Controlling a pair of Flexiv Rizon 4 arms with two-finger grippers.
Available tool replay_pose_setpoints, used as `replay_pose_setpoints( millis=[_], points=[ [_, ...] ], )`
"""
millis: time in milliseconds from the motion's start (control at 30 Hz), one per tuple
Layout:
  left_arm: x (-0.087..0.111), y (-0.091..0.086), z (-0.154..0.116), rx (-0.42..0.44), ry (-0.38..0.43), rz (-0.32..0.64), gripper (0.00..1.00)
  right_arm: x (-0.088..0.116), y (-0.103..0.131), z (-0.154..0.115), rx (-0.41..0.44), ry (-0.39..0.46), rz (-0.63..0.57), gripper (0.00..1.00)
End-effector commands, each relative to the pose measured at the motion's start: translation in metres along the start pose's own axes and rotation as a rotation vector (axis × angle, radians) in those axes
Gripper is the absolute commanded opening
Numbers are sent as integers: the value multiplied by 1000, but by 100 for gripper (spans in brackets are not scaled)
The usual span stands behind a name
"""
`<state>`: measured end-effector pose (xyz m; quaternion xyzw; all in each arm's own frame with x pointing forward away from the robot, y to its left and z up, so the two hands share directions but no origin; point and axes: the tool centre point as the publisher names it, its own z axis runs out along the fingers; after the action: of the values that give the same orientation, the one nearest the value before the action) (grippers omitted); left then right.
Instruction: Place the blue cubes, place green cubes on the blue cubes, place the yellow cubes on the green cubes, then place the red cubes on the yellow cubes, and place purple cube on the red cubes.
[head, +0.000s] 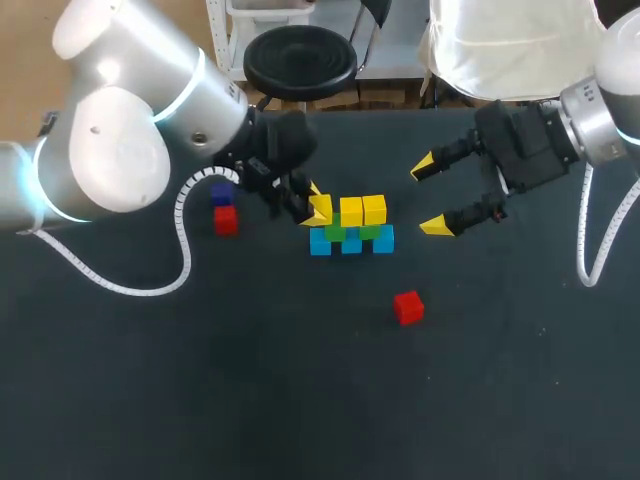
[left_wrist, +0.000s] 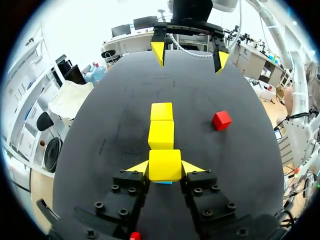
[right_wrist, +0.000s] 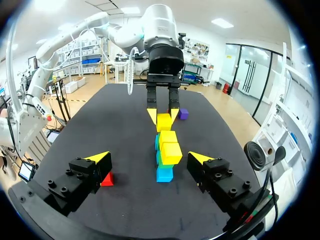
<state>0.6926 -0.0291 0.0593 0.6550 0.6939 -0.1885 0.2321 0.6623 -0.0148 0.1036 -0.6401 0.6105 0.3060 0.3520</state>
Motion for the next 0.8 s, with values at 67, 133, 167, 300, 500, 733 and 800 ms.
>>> replay_pose_setpoints(
  millis=[67,133,167,300,500,733,800],
  points=[
    [-1,1,4,14,-5,-12,0,0,-1,1,0,-2,-1,100],
    [-2,1,4,15,-8,-13,0,0,-1,1,0,-2,-1,100],
    [-2,2,4,16,-9,-14,0,0,-1,1,0,-2,-1,100],
    [-5,3,4,15,-13,-10,0,0,-1,1,0,-2,-1,100],
    [-6,5,6,27,-22,-22,0,0,-1,1,0,-2,-1,100],
    [-5,5,6,26,-16,-28,0,0,-1,1,0,-2,-1,100],
    [-5,4,6,27,-14,-27,0,0,-1,1,0,-2,-1,100]
  ],
)
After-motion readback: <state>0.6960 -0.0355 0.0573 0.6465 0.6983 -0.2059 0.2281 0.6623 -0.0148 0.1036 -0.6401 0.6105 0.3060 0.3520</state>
